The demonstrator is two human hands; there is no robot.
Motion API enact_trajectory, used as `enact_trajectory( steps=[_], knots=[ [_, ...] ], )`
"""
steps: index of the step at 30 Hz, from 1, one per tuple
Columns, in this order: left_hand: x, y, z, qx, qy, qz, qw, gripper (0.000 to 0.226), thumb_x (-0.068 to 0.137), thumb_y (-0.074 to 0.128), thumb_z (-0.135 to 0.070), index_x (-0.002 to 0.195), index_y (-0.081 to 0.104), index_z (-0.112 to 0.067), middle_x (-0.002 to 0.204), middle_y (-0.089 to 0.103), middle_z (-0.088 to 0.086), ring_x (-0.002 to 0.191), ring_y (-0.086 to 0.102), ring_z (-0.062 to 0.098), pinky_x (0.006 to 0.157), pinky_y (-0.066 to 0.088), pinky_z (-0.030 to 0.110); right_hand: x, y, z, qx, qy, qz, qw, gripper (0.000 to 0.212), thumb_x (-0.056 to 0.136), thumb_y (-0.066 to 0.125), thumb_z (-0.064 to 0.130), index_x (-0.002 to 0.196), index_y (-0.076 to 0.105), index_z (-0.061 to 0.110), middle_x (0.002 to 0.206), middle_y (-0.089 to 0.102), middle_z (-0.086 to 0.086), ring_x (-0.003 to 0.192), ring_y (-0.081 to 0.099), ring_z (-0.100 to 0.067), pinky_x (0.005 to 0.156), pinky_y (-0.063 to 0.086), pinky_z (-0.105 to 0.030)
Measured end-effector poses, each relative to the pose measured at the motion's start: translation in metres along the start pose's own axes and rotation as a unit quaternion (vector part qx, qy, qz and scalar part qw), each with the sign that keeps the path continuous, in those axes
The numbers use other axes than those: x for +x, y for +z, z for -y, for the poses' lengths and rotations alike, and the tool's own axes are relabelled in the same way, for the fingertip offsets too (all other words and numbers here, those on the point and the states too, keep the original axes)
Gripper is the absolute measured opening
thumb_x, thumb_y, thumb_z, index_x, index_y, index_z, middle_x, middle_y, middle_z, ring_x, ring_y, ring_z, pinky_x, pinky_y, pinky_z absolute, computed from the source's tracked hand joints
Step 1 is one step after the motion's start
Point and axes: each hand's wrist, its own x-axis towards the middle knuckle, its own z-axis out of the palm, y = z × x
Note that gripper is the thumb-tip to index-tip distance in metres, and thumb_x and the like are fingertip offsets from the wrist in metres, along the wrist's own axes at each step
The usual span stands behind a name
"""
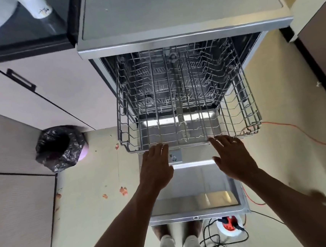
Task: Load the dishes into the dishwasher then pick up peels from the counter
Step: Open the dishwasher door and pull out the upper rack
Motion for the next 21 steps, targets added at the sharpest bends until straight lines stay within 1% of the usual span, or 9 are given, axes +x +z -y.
enact_trajectory(
  steps=[3, 8, 10, 11, 13, 15, 18, 20, 21],
  knots=[
    [-0.006, -0.001, 0.000, 0.007, 0.008, 0.004, 1.000, 0.075, 0.088, 0.065, -0.032, 0.154, 0.034, -0.012, 0.154, 0.040, 0.009, 0.143, 0.034, 0.029, 0.116, 0.030, 0.042, -0.005, 0.003, 0.002, 0.011, 0.006, -0.005, 1.000, 0.075, 0.078, 0.080, 0.033, 0.144, 0.050, 0.016, 0.136, 0.059, -0.009, 0.125, 0.054, -0.034, 0.103, 0.044, -0.053],
    [-0.007, -0.002, -0.001, 0.009, 0.015, 0.007, 1.000, 0.071, 0.093, 0.061, -0.043, 0.153, 0.035, -0.013, 0.154, 0.041, 0.009, 0.143, 0.034, 0.029, 0.117, 0.029, 0.044, -0.006, 0.005, 0.004, 0.025, 0.016, -0.010, 1.000, 0.060, 0.089, 0.069, 0.041, 0.141, 0.053, 0.016, 0.137, 0.060, -0.009, 0.128, 0.053, -0.033, 0.105, 0.042, -0.055],
    [-0.004, -0.002, 0.001, 0.007, 0.018, 0.003, 1.000, 0.068, 0.096, 0.052, -0.051, 0.151, 0.038, -0.013, 0.152, 0.043, 0.008, 0.142, 0.036, 0.029, 0.117, 0.028, 0.045, -0.002, 0.004, 0.005, 0.029, 0.019, -0.019, 0.999, 0.053, 0.094, 0.061, 0.044, 0.138, 0.055, 0.015, 0.138, 0.059, -0.010, 0.129, 0.054, -0.034, 0.107, 0.040, -0.056],
    [-0.003, -0.003, 0.002, 0.008, 0.015, 0.005, 1.000, 0.070, 0.096, 0.044, -0.057, 0.150, 0.038, -0.012, 0.153, 0.043, 0.008, 0.143, 0.036, 0.028, 0.118, 0.026, 0.045, 0.001, 0.002, 0.006, 0.034, 0.023, -0.018, 0.999, 0.052, 0.097, 0.055, 0.046, 0.138, 0.055, 0.014, 0.140, 0.058, -0.011, 0.130, 0.054, -0.034, 0.108, 0.039, -0.057],
    [-0.001, -0.006, 0.004, 0.009, 0.002, 0.014, 1.000, 0.084, 0.090, 0.021, -0.068, 0.153, 0.034, -0.013, 0.159, 0.036, 0.008, 0.148, 0.029, 0.026, 0.121, 0.019, 0.046, 0.008, -0.003, 0.009, 0.035, 0.033, -0.008, 0.999, 0.058, 0.099, 0.041, 0.052, 0.141, 0.052, 0.014, 0.146, 0.053, -0.011, 0.135, 0.049, -0.034, 0.111, 0.035, -0.058],
    [-0.002, -0.009, 0.003, 0.007, -0.007, 0.025, 1.000, 0.094, 0.086, 0.007, -0.072, 0.157, 0.025, -0.014, 0.166, 0.024, 0.007, 0.154, 0.017, 0.024, 0.124, 0.011, 0.046, 0.014, -0.013, 0.013, 0.038, 0.043, 0.011, 0.998, 0.067, 0.099, 0.026, 0.057, 0.147, 0.046, 0.016, 0.155, 0.044, -0.011, 0.142, 0.041, -0.033, 0.114, 0.030, -0.057],
    [-0.007, -0.022, -0.001, 0.003, -0.017, 0.038, 0.999, 0.098, 0.085, 0.003, -0.076, 0.161, 0.016, -0.016, 0.169, 0.011, 0.005, 0.156, 0.005, 0.021, 0.126, 0.004, 0.046, 0.016, -0.034, 0.022, 0.058, 0.063, 0.044, 0.995, 0.081, 0.093, 0.006, 0.062, 0.157, 0.031, 0.019, 0.165, 0.026, -0.010, 0.152, 0.024, -0.032, 0.120, 0.016, -0.055],
    [-0.012, -0.037, -0.005, -0.003, -0.026, 0.043, 0.999, 0.097, 0.086, 0.006, -0.077, 0.161, 0.014, -0.016, 0.170, 0.007, 0.004, 0.157, 0.001, 0.020, 0.125, 0.001, 0.045, 0.014, -0.049, 0.028, 0.076, 0.071, 0.045, 0.994, 0.092, 0.086, -0.006, 0.066, 0.159, 0.026, 0.020, 0.167, 0.020, -0.009, 0.154, 0.018, -0.032, 0.122, 0.012, -0.055],
    [-0.016, -0.045, -0.007, -0.004, -0.031, 0.044, 0.999, 0.094, 0.089, 0.011, -0.077, 0.161, 0.013, -0.016, 0.170, 0.005, 0.004, 0.157, -0.001, 0.020, 0.125, 0.000, 0.045, 0.011, -0.057, 0.030, 0.077, 0.073, 0.043, 0.993, 0.095, 0.083, -0.009, 0.067, 0.159, 0.025, 0.021, 0.168, 0.019, -0.009, 0.154, 0.017, -0.032, 0.122, 0.011, -0.056]
  ],
)
